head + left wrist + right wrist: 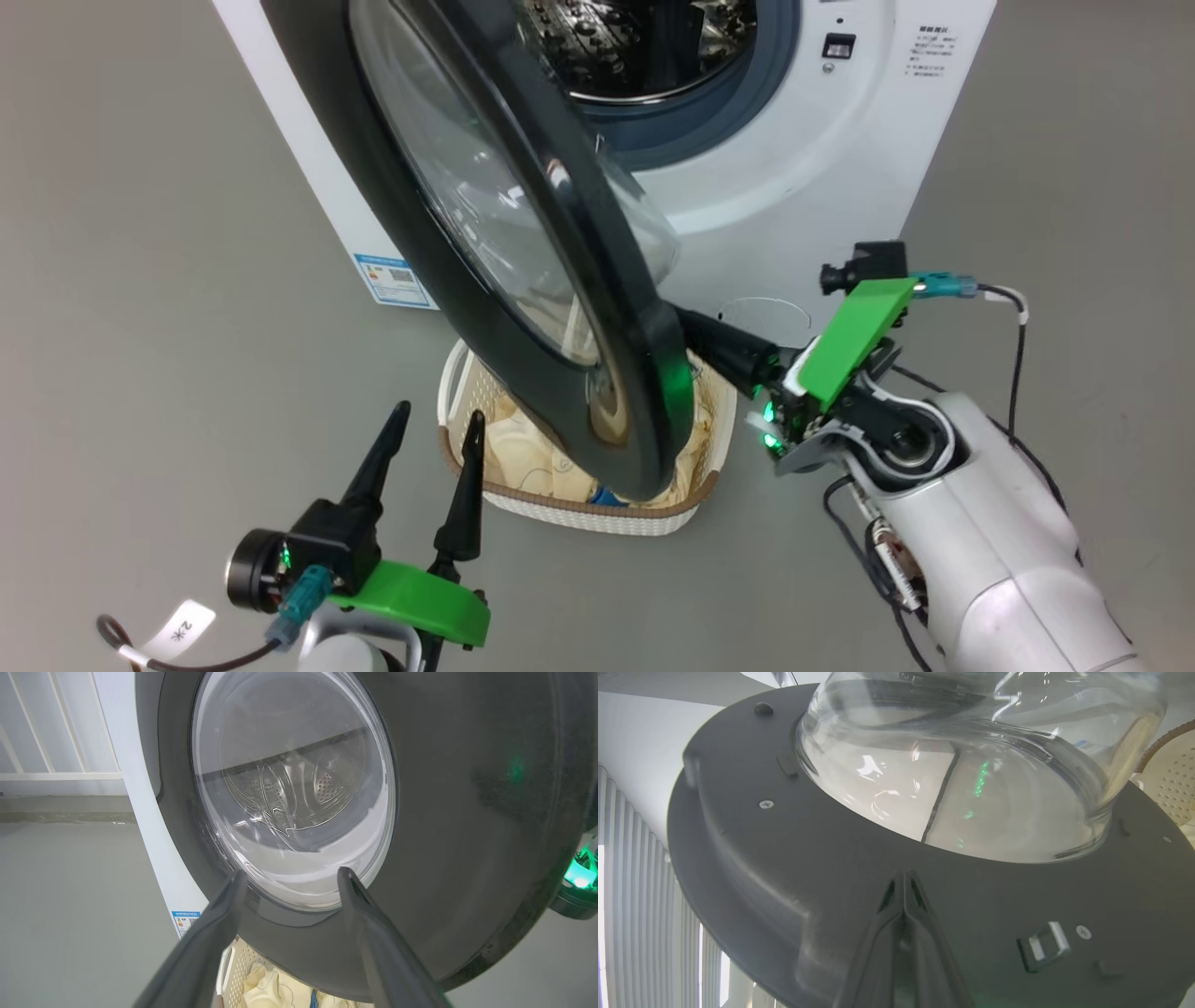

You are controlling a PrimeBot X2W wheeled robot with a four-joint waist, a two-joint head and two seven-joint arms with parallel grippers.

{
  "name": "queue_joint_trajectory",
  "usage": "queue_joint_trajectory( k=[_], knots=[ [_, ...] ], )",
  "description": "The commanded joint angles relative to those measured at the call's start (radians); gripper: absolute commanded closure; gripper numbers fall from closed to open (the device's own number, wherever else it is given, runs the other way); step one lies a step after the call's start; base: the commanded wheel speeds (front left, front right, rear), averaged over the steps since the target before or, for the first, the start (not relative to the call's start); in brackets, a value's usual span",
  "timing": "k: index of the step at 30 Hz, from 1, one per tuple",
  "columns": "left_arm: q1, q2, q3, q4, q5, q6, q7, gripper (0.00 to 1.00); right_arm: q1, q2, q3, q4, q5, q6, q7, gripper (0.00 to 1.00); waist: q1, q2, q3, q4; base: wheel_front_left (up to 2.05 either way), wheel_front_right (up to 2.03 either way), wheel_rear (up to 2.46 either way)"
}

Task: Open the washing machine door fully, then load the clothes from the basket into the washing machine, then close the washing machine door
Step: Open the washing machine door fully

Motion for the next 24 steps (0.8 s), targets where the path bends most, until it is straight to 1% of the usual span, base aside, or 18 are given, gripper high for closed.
queue_joint_trajectory(
  k=[1,7,11,19,24],
  knots=[
    [-0.007,0.016,0.036,-0.019,0.009,-0.007,-0.008,0.0,0.016,0.029,0.043,-0.031,0.024,0.002,-0.011,1.0,0.0,0.0,-0.008,0.007,0.0,0.0,0.0],
    [0.004,0.016,0.04,-0.014,0.012,-0.01,-0.008,0.0,0.022,0.029,0.158,-0.035,0.09,0.002,-0.065,1.0,0.0,0.0,-0.022,0.012,0.0,0.0,0.0],
    [0.007,0.016,0.042,-0.012,0.012,-0.01,-0.008,0.0,0.02,0.029,0.208,-0.03,0.117,0.002,-0.099,1.0,0.0,0.0,-0.029,0.015,0.0,0.0,0.0],
    [0.011,0.016,0.048,-0.013,0.011,-0.01,-0.008,0.0,0.008,0.029,0.244,-0.015,0.146,0.002,-0.144,1.0,0.0,0.0,-0.031,0.011,0.0,0.0,0.0],
    [0.015,0.016,0.052,-0.014,0.009,-0.01,-0.008,0.0,0.012,0.016,0.242,-0.02,0.162,0.002,-0.185,1.0,0.0,0.0,-0.034,-0.001,0.0,0.0,0.0]
  ],
)
